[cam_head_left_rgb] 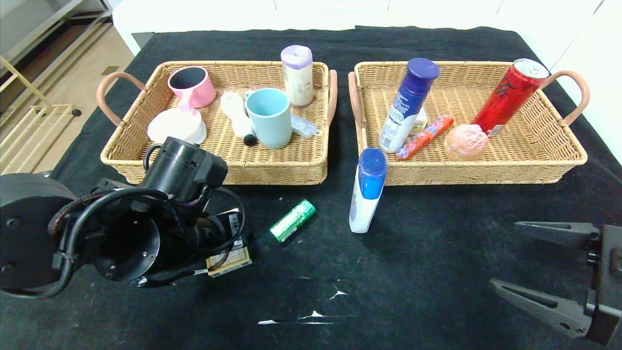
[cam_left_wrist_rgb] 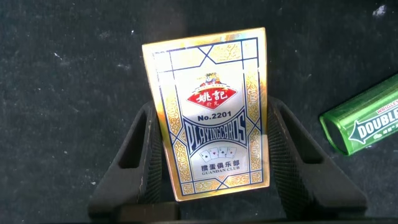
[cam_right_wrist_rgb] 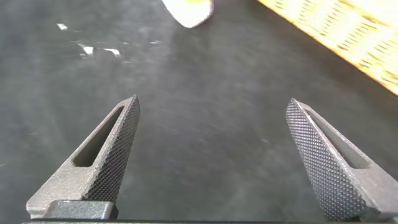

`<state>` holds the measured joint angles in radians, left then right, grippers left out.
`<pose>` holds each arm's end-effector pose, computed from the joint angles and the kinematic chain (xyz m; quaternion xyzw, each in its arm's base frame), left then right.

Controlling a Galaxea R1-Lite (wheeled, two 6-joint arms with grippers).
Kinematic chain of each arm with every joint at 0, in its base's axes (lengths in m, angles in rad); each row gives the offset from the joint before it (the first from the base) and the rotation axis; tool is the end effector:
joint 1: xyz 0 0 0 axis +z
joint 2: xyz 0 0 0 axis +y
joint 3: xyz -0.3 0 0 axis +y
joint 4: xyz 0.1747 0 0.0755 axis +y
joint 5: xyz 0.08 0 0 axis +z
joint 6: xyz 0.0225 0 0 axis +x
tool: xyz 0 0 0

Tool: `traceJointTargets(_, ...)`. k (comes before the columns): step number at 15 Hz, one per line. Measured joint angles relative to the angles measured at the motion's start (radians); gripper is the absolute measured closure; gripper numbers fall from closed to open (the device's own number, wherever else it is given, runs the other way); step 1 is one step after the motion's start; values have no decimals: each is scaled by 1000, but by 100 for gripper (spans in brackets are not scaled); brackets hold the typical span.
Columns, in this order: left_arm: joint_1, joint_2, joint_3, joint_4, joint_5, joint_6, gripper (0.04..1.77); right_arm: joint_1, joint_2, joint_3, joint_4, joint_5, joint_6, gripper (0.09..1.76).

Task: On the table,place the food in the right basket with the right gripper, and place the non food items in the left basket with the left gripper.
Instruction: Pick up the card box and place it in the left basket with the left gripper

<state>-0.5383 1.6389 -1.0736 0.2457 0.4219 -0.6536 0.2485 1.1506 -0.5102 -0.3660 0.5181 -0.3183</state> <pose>0.2431 -0.1344 0.1966 -0.1219 0.3485 0.0617 0.9273 0.1510 0.0498 0.2031 -0.1274 0.0751 0.3873 0.9100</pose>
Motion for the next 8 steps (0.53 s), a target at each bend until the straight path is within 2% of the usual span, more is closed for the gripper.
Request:
traceJointTargets(1,0,-2,-2,5,2,2,78,20,0,0,0,0,0,14)
traceJointTargets(4,0,-19,-3,15,5,20,78,161,0,2,0,0,-1,14)
traceJointTargets(8,-1,-57,-1,14,9,41,78,193,0,2,0,0,-1,14)
